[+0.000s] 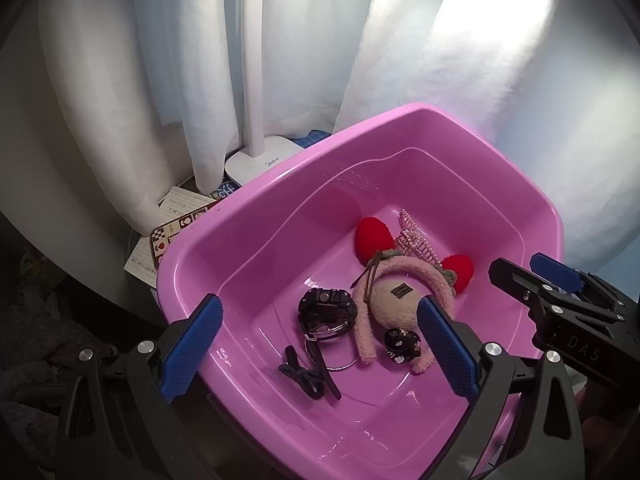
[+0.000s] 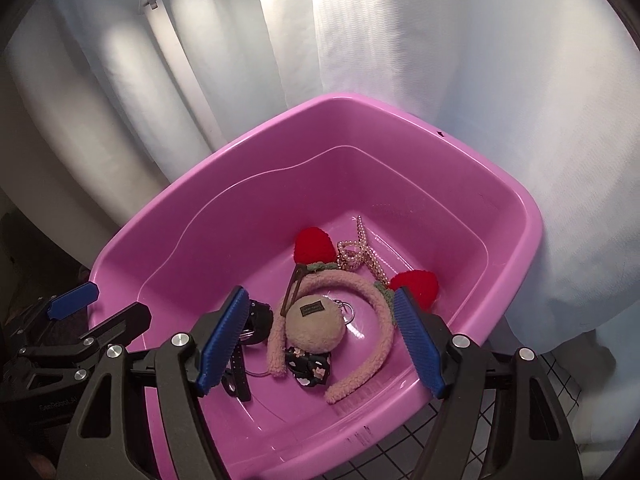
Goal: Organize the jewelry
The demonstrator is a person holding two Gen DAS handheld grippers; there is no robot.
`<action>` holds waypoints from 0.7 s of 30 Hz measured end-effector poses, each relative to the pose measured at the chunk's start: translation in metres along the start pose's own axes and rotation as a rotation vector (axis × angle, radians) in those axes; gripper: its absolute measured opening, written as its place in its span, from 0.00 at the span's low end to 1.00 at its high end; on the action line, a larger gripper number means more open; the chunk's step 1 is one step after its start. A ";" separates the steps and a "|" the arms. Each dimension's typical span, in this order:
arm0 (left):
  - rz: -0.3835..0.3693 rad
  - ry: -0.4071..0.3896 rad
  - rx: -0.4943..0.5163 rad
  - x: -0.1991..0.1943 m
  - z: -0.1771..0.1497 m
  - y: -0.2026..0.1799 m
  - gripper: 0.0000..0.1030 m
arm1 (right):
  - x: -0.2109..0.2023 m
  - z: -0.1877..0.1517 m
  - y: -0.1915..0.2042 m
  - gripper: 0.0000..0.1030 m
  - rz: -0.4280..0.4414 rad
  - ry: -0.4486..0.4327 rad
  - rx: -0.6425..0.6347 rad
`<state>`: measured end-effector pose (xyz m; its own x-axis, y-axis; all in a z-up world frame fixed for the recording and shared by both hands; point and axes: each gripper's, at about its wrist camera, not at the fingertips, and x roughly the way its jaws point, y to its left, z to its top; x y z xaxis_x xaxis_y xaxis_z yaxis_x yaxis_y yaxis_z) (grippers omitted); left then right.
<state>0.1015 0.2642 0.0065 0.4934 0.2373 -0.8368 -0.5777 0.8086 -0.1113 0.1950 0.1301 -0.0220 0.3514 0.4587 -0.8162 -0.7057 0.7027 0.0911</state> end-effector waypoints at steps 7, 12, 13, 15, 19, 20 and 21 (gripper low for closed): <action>0.001 -0.004 -0.002 -0.004 0.000 0.001 0.93 | -0.002 -0.001 0.001 0.69 -0.002 -0.002 -0.005; -0.005 0.004 -0.008 -0.004 -0.002 0.002 0.93 | -0.003 -0.003 0.003 0.69 -0.002 -0.003 -0.009; -0.007 0.004 -0.008 -0.004 -0.002 0.002 0.93 | -0.004 -0.004 0.004 0.69 -0.002 -0.004 -0.010; -0.008 0.003 -0.004 -0.005 -0.002 0.002 0.93 | -0.005 -0.004 0.004 0.69 -0.003 -0.003 -0.011; -0.011 -0.002 -0.006 -0.006 -0.003 0.003 0.93 | -0.006 -0.005 0.005 0.69 -0.005 -0.003 -0.011; -0.013 -0.001 -0.008 -0.006 -0.003 0.003 0.93 | -0.006 -0.006 0.006 0.69 -0.005 -0.003 -0.011; -0.016 -0.001 -0.008 -0.007 -0.002 0.004 0.93 | -0.006 -0.006 0.006 0.69 -0.004 -0.003 -0.012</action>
<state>0.0944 0.2644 0.0105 0.5032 0.2252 -0.8343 -0.5751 0.8079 -0.1288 0.1848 0.1282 -0.0200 0.3559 0.4573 -0.8150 -0.7113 0.6982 0.0811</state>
